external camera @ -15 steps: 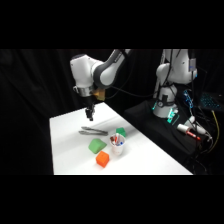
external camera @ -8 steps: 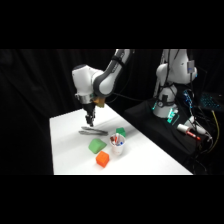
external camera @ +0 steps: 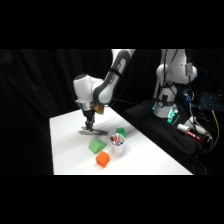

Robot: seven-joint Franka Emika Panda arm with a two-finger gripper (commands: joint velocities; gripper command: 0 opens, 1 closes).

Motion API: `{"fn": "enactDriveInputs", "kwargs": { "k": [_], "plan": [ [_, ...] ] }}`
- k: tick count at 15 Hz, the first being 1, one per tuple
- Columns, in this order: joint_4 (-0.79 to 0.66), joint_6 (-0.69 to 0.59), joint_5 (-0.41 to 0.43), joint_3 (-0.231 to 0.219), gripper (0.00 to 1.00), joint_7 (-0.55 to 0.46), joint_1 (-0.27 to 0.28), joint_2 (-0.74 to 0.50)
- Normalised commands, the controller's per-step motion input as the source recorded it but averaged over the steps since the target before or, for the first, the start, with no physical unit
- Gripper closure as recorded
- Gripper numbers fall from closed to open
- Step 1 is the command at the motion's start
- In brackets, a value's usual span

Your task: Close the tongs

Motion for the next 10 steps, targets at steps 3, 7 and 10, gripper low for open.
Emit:
{"fn": "enactDriveInputs", "kwargs": {
  "k": [3,7,10],
  "plan": [
    [0.13,0.17,0.095,-0.044,0.00,0.03,0.006,0.16],
    [0.05,0.16,0.136,-0.025,0.00,0.02,-0.017,0.10],
    [0.02,0.16,0.169,0.003,0.00,0.01,-0.019,0.08]
  ]
}}
